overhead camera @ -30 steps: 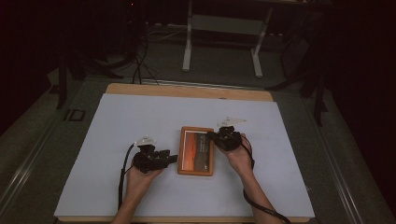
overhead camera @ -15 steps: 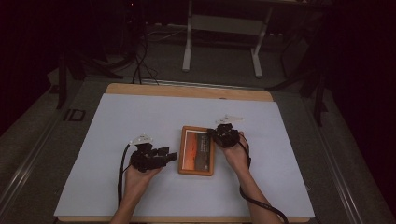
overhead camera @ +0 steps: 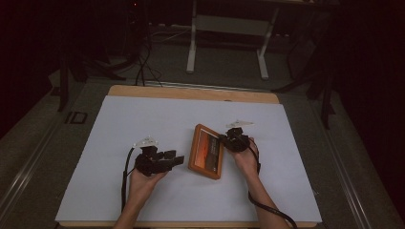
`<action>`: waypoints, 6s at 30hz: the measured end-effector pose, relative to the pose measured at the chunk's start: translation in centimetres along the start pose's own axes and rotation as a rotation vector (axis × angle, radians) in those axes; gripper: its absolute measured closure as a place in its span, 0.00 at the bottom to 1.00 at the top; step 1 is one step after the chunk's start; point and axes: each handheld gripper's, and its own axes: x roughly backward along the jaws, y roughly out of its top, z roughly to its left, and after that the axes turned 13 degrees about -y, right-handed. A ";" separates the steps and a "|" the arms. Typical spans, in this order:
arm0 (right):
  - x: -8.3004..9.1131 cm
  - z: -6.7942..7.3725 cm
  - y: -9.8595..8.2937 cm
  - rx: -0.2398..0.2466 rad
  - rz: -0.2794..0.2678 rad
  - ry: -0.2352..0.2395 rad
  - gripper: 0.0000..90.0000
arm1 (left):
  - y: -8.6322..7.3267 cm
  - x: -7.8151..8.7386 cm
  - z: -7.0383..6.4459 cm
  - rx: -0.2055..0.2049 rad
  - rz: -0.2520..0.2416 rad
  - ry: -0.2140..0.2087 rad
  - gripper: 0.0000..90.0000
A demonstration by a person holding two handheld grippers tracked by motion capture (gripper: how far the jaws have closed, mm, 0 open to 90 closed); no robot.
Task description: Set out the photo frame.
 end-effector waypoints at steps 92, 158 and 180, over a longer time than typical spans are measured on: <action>8.9 -7.4 -6.4 0.040 -0.070 -0.011 0.64 | 6.6 -11.0 -7.3 -0.301 0.164 0.072 0.77; 12.6 -1.8 0.3 0.363 -0.323 0.361 0.73 | 12.1 -7.6 -7.9 -0.420 0.250 -0.193 0.49; 13.3 -4.0 -1.5 0.320 -0.302 0.327 0.76 | 9.5 -5.6 -4.2 -0.390 0.083 -0.105 0.33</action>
